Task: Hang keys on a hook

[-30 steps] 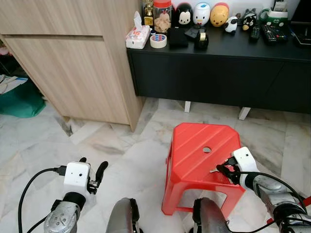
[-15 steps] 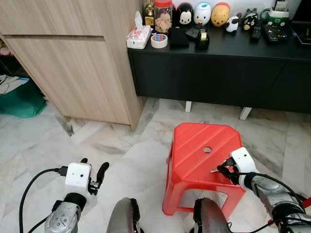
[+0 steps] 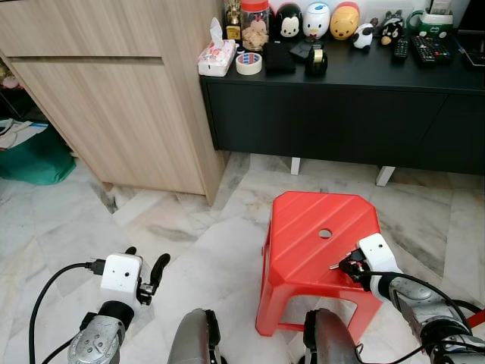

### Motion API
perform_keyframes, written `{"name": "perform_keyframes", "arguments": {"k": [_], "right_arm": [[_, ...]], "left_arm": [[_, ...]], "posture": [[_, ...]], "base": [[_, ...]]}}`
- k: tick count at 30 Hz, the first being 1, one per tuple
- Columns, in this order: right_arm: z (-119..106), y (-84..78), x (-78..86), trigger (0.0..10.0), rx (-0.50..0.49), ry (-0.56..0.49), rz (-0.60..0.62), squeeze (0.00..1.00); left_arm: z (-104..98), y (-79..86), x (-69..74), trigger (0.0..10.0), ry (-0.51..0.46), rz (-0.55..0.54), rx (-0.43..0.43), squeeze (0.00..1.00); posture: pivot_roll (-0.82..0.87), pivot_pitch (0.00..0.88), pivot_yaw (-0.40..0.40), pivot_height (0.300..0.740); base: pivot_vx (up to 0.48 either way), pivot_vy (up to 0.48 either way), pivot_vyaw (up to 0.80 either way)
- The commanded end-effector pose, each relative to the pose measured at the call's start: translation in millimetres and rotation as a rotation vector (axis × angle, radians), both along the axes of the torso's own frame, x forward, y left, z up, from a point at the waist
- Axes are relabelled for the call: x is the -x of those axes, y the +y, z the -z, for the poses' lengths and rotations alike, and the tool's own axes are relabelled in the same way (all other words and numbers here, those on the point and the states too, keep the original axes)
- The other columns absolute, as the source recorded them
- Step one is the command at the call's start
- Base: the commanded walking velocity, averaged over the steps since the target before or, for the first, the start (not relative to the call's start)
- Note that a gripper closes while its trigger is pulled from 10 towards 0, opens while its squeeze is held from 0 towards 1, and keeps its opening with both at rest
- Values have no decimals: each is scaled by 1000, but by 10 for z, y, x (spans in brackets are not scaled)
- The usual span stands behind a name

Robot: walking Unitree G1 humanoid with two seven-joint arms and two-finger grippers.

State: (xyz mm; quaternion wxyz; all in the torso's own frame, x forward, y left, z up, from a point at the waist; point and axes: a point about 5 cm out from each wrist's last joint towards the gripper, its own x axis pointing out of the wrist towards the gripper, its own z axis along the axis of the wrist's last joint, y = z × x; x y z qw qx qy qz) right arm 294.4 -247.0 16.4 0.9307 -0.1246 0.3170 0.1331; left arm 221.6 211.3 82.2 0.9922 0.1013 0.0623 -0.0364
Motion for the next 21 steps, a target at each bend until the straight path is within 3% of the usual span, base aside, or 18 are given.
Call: {"name": "perform_keyframes", "arguments": {"k": [1,5,6,8,10,11,12,13,14,15,21], "right_arm": [[76,23,58,10000,-1,36,2,0],[82,31,60,10000,-2,38,5,0],[84,31,62,7490,-2,38,6,0],[85,30,63,7490,-3,38,7,0],[90,28,67,4824,-2,41,10,0],[91,27,69,4824,-1,42,11,0],[93,26,71,3216,-1,43,12,0],[95,26,72,3216,0,44,13,0],[101,30,76,1176,0,46,15,0],[103,32,77,0,0,47,14,0],[134,88,89,0,-10,53,6,0]], "left_arm": [[19,33,30,10000,14,1,-24,0],[24,36,35,10000,17,3,-26,0],[28,33,37,10000,19,5,-25,0],[31,32,38,10000,20,5,-25,0],[35,30,40,10000,22,7,-26,0],[36,31,40,10000,23,7,-26,0],[38,30,42,10000,24,7,-25,0],[39,30,42,10000,25,7,-25,0],[45,30,46,10000,27,8,-25,0],[48,30,48,10000,28,8,-25,0],[64,26,55,10000,35,9,-26,0]], "posture": [[96,128,90,592],[93,128,92,592],[93,129,93,592],[93,129,93,592],[92,130,93,592],[92,130,93,592],[92,131,93,592],[92,131,93,592],[90,132,93,592],[90,132,93,592],[92,131,94,592]], "base": [[0,0,0],[0,0,0],[0,0,0],[0,0,0],[0,0,0],[0,0,0],[0,0,0],[0,0,0],[0,0,0],[0,0,0],[0,0,0]]}}
